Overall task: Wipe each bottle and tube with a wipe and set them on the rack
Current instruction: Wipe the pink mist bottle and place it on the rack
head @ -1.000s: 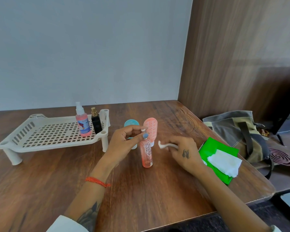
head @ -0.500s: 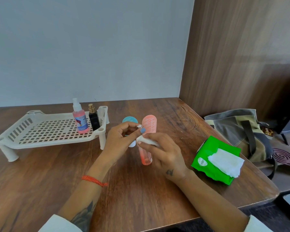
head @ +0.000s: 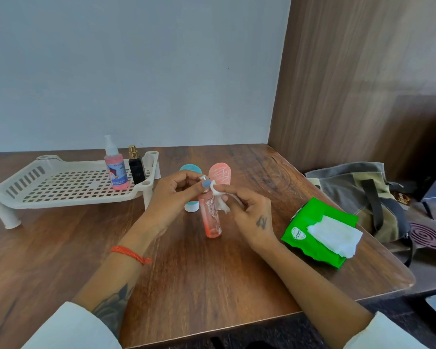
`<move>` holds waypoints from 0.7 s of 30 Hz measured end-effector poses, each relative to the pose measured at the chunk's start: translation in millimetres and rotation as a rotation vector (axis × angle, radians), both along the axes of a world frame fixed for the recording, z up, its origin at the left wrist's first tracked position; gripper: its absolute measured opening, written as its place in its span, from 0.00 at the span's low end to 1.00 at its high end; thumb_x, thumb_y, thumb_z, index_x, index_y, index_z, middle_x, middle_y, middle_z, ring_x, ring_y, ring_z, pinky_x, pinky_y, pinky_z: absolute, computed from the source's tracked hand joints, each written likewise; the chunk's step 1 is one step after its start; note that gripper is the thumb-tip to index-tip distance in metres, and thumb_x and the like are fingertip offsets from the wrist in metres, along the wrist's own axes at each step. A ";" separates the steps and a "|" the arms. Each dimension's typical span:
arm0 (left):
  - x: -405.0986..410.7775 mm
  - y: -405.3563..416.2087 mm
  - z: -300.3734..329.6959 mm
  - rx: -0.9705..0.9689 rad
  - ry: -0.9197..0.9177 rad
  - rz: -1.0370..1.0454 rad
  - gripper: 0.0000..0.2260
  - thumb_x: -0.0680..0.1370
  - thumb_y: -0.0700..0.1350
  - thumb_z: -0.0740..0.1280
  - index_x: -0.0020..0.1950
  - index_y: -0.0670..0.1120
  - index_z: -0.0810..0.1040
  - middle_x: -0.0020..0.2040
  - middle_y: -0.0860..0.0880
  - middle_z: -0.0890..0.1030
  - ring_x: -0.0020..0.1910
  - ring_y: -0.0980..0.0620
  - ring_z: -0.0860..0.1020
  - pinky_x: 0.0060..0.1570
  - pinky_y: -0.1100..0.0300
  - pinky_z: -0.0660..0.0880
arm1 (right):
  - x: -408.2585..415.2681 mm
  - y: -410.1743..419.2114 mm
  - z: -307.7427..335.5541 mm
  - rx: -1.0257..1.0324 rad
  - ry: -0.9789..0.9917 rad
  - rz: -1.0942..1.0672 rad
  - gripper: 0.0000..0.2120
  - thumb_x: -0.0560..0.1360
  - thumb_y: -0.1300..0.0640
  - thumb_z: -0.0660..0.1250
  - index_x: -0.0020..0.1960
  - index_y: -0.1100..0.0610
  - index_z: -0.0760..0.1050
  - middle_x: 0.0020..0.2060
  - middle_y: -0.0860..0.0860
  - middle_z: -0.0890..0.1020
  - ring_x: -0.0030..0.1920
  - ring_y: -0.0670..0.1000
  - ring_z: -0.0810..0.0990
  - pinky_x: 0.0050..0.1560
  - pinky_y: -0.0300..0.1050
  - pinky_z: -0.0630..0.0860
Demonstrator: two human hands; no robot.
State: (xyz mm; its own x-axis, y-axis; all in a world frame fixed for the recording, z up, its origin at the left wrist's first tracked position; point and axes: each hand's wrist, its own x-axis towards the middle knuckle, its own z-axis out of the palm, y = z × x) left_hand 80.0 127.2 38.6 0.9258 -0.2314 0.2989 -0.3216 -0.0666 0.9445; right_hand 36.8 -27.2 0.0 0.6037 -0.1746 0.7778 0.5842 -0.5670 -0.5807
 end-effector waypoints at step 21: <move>-0.5 2.5 0.5 -0.007 0.004 -0.029 0.08 0.74 0.41 0.69 0.52 0.44 0.81 0.48 0.45 0.84 0.47 0.53 0.82 0.50 0.62 0.79 | -9.9 1.1 -3.6 -0.411 -0.301 -0.186 0.11 0.74 0.60 0.65 0.54 0.59 0.81 0.50 0.55 0.83 0.51 0.50 0.79 0.51 0.39 0.75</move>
State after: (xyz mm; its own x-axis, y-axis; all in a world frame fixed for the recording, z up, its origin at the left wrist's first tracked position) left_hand 79.4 129.7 39.1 0.9197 -0.2563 0.2974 -0.3199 -0.0502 0.9461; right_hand 26.9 -26.1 -3.6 0.3316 0.0980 0.9383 0.5585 -0.8220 -0.1115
